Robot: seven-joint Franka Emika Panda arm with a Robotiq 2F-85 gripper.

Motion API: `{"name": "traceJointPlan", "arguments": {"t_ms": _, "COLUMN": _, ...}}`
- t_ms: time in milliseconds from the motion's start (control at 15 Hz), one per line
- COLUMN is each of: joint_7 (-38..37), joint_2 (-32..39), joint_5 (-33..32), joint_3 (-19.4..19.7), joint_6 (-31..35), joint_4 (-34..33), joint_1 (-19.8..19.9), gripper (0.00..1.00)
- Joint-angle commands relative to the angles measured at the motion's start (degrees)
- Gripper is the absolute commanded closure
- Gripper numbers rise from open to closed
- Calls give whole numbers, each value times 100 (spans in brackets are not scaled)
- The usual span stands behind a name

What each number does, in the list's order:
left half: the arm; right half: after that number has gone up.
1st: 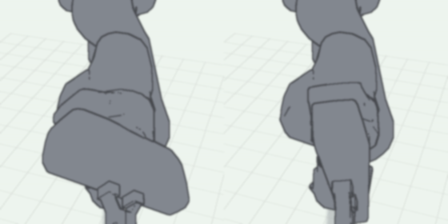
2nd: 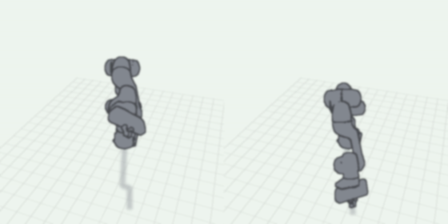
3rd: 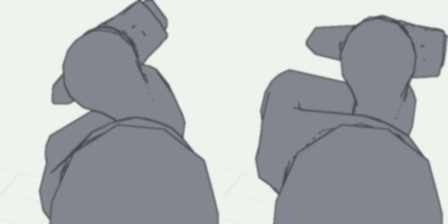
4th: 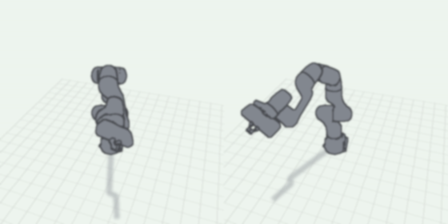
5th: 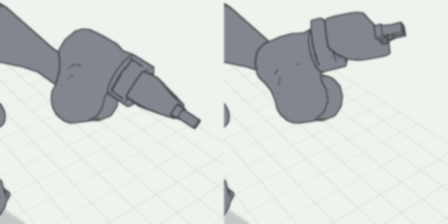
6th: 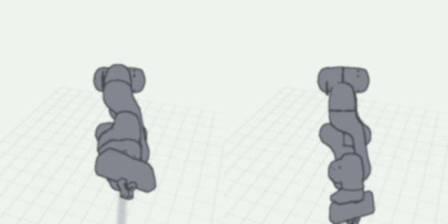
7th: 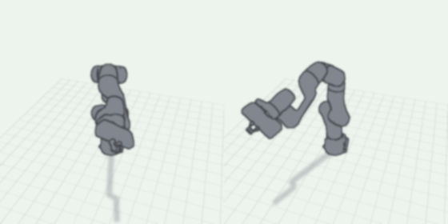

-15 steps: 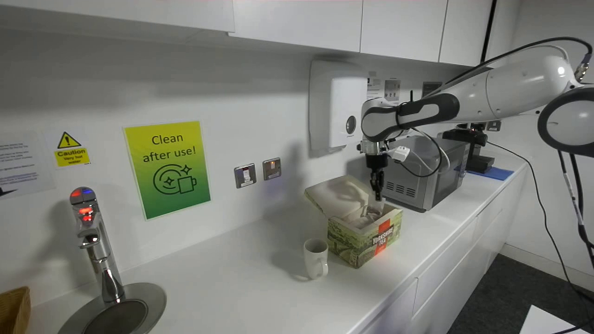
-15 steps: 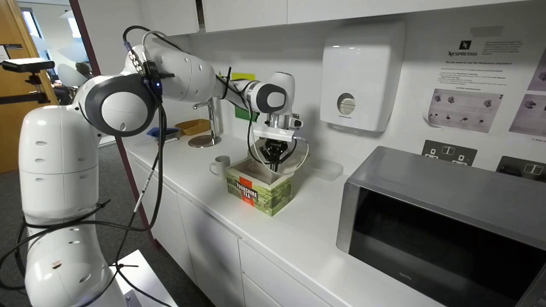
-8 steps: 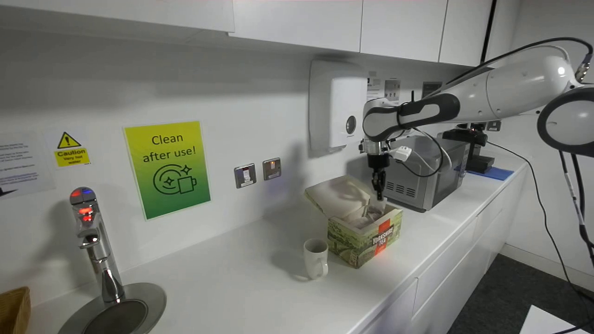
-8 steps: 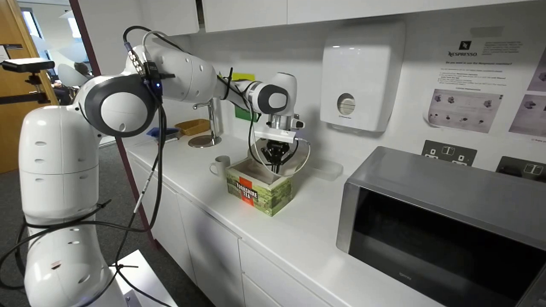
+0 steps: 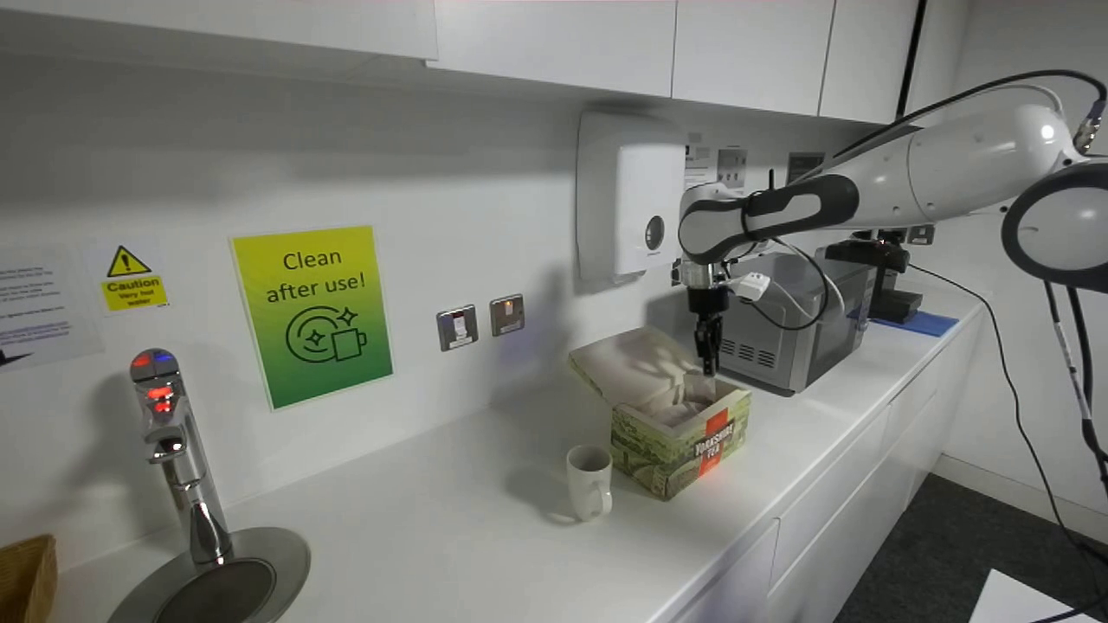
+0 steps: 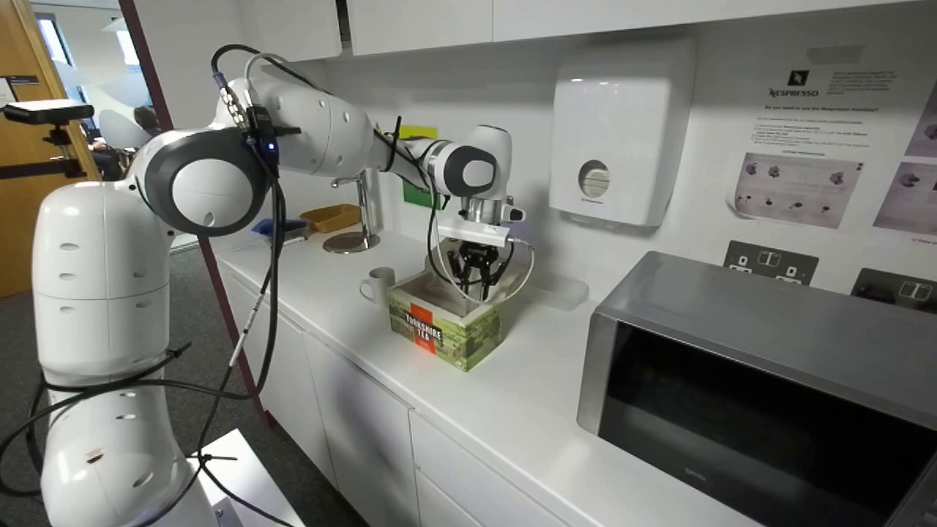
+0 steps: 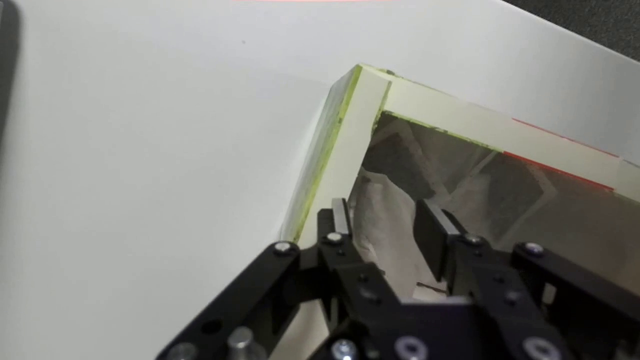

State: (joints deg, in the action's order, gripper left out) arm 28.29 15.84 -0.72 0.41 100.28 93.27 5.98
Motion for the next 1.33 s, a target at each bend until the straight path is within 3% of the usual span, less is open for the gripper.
{"name": "traceJointPlan", "arguments": {"t_ms": 0, "joint_7": -107, "joint_2": -83, "joint_5": 117, "joint_3": 1, "joint_6": -55, "joint_4": 16, "joint_1": 17, "gripper": 25}}
{"name": "traceJointPlan", "arguments": {"t_ms": 200, "joint_7": -109, "joint_2": -90, "joint_5": 107, "joint_3": -7, "joint_6": -64, "joint_4": -3, "joint_1": 2, "gripper": 3}}
{"name": "traceJointPlan", "arguments": {"t_ms": 267, "joint_7": -110, "joint_2": -94, "joint_5": 105, "joint_3": -10, "joint_6": -67, "joint_4": -7, "joint_1": -5, "gripper": 0}}
{"name": "traceJointPlan", "arguments": {"t_ms": 1067, "joint_7": -104, "joint_2": -719, "joint_5": -38, "joint_3": -358, "joint_6": -41, "joint_4": 176, "joint_1": -477, "gripper": 0}}
{"name": "traceJointPlan", "arguments": {"t_ms": 1133, "joint_7": 1, "joint_2": -425, "joint_5": 0, "joint_3": -313, "joint_6": -21, "joint_4": -23, "joint_1": -431, "gripper": 0}}
{"name": "traceJointPlan", "arguments": {"t_ms": 1267, "joint_7": -1, "joint_2": -510, "joint_5": -3, "joint_3": -347, "joint_6": -28, "joint_4": -17, "joint_1": -508, "gripper": 0}}
